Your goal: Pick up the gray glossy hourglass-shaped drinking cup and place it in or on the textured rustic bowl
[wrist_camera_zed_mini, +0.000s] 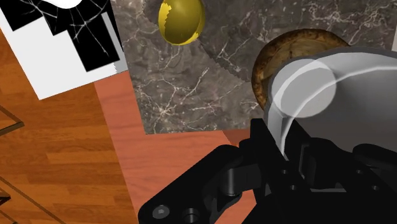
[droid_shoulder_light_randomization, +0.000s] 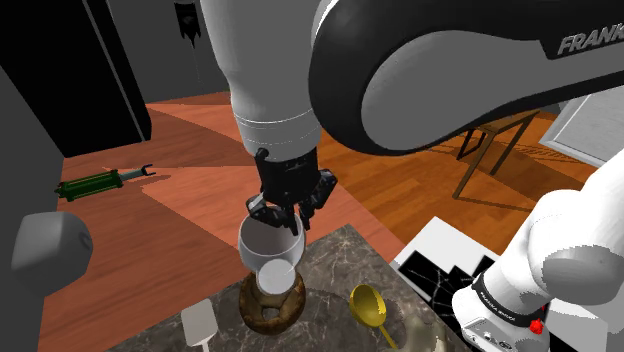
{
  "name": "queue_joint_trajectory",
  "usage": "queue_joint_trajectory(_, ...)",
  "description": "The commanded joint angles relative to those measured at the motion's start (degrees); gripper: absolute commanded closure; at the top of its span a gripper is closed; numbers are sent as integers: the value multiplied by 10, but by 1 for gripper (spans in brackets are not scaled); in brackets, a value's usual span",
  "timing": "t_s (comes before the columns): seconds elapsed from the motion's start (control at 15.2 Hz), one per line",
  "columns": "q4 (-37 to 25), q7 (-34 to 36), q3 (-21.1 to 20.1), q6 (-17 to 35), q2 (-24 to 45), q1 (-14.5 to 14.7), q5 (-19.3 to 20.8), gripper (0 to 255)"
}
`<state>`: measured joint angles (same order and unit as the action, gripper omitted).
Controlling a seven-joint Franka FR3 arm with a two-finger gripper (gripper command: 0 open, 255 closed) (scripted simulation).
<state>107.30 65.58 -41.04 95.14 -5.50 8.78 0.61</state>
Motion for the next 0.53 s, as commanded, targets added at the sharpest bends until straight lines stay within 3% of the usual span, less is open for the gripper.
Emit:
queue_joint_trajectory(0.0, 13, 1, 0, 14, 1, 0, 0, 255)
queue_joint_trajectory(0.46, 58, 7, -3, 65, 8, 1, 5, 255)
